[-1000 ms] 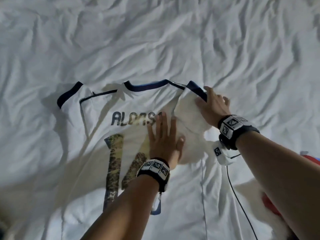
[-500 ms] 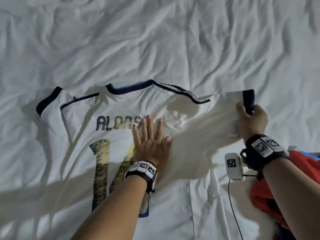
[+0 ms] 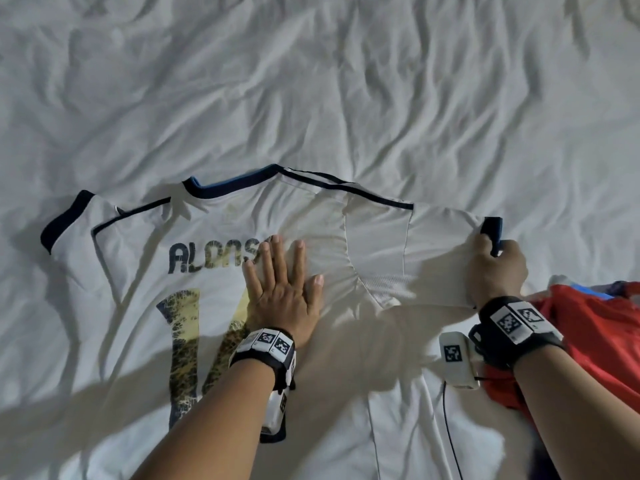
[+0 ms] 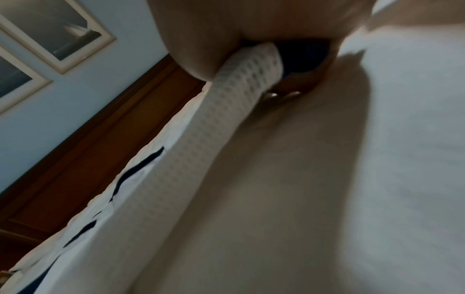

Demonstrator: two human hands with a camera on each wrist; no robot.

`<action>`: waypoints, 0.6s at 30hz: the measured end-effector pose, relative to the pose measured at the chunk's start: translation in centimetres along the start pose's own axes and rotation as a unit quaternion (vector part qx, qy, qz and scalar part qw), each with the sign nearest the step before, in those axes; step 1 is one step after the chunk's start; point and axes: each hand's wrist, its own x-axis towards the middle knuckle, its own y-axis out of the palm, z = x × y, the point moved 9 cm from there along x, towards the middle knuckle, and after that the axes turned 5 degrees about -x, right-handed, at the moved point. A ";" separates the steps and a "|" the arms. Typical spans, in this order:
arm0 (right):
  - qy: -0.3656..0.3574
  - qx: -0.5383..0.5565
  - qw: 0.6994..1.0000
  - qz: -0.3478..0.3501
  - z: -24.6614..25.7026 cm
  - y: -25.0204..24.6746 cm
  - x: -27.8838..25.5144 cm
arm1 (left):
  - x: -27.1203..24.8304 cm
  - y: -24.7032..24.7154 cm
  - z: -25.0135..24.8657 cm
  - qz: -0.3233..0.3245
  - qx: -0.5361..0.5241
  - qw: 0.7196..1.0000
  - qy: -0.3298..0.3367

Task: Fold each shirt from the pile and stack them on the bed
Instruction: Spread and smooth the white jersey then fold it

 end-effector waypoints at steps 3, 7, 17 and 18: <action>0.005 -0.028 1.000 -0.003 -0.5 -0.3 -0.4 | 0.0 -0.1 0.1 0.007 0.002 1.000 -0.003; -0.024 -0.076 0.996 -0.036 0.7 -0.6 -1.1 | 0.3 0.3 0.1 0.014 -0.004 1.000 -0.003; -0.476 -0.326 0.795 0.188 7.8 13.4 -13.8 | 0.4 0.2 0.2 0.049 -0.028 0.998 -0.017; -0.459 -0.334 0.803 0.184 6.7 13.0 -12.3 | 0.4 0.3 0.3 0.063 -0.020 0.998 -0.021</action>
